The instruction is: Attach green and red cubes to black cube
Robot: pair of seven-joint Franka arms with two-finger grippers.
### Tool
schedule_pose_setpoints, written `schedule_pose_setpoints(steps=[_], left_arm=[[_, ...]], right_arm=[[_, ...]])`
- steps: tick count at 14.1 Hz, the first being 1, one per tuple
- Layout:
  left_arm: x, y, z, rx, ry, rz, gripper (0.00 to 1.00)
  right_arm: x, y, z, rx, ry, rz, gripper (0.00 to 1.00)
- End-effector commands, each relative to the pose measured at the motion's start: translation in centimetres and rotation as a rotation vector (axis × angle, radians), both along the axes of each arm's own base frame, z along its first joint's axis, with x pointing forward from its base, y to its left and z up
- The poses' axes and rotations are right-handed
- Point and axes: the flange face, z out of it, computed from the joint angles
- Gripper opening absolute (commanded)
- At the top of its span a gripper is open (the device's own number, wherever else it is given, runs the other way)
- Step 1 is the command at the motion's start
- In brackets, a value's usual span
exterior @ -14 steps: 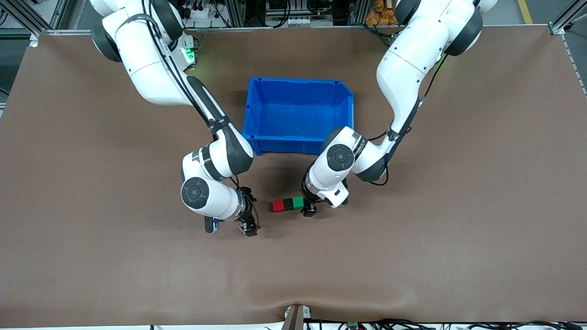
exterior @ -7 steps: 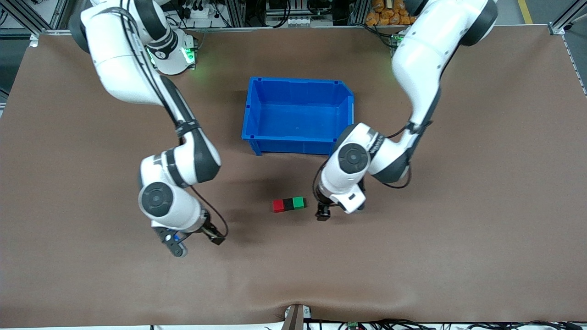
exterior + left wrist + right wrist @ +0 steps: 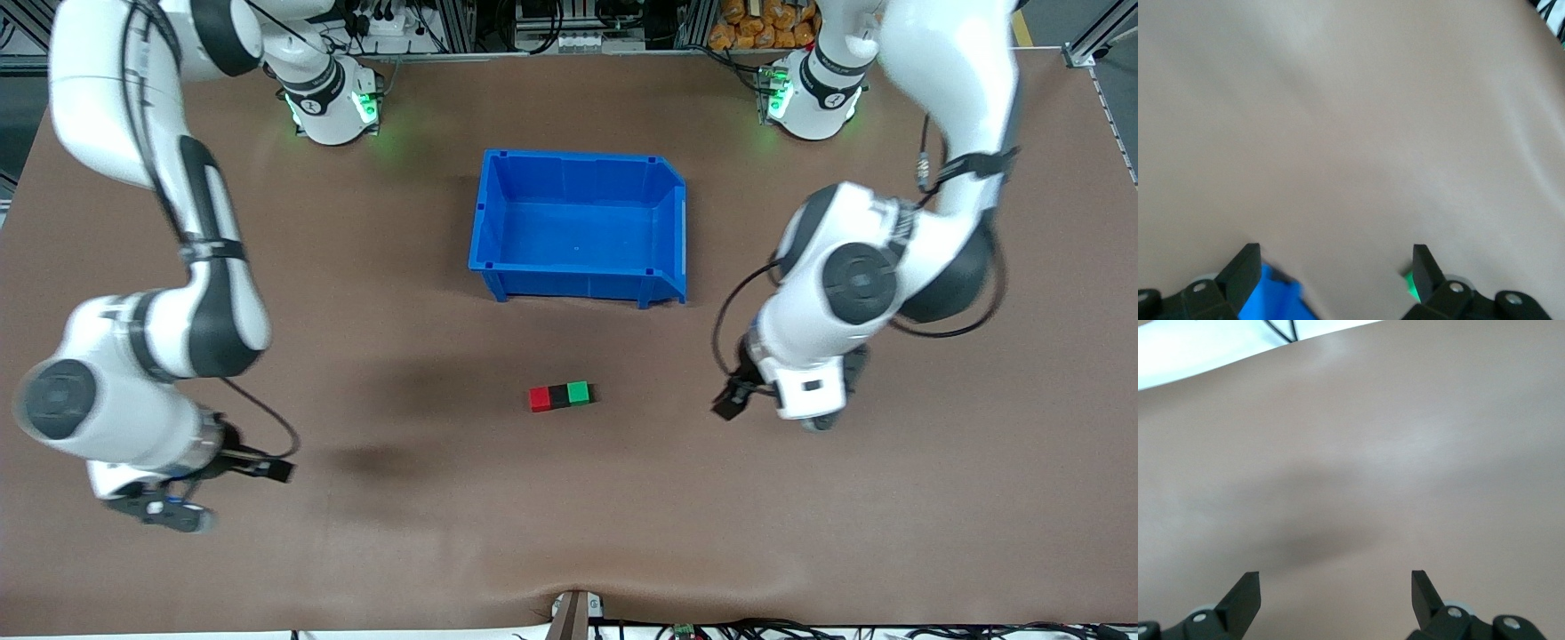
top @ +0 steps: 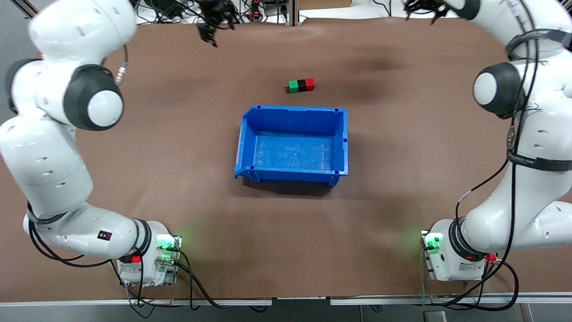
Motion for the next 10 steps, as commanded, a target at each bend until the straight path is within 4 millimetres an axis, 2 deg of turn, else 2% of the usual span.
schedule_pose_setpoints(steps=[1,2,4,6,8,10], left_arm=[[-1.1,5.0,4.9,0.027,-0.004,-0.103,1.00],[-1.4,6.7,6.5,0.032,0.002,-0.156,1.00],[-2.2,9.5,8.9,0.040,0.015,-0.271,1.00],[-3.4,12.7,11.2,0.044,0.039,-0.356,1.00],[-4.7,14.8,13.3,0.048,0.045,-0.446,1.00],[-6.5,16.9,15.7,0.048,0.031,-0.522,1.00]], right_arm=[[-3.0,-2.2,9.1,0.004,-0.005,0.043,1.00],[-5.2,-3.2,11.7,0.004,0.042,0.038,1.00],[-9.3,-3.5,15.4,0.002,0.121,0.061,1.00],[-13.6,-4.5,16.7,0.016,0.164,0.058,1.00],[-17.5,-5.1,17.6,0.015,0.114,0.072,1.00],[-21.1,-5.1,18.1,0.010,0.125,0.244,1.00]])
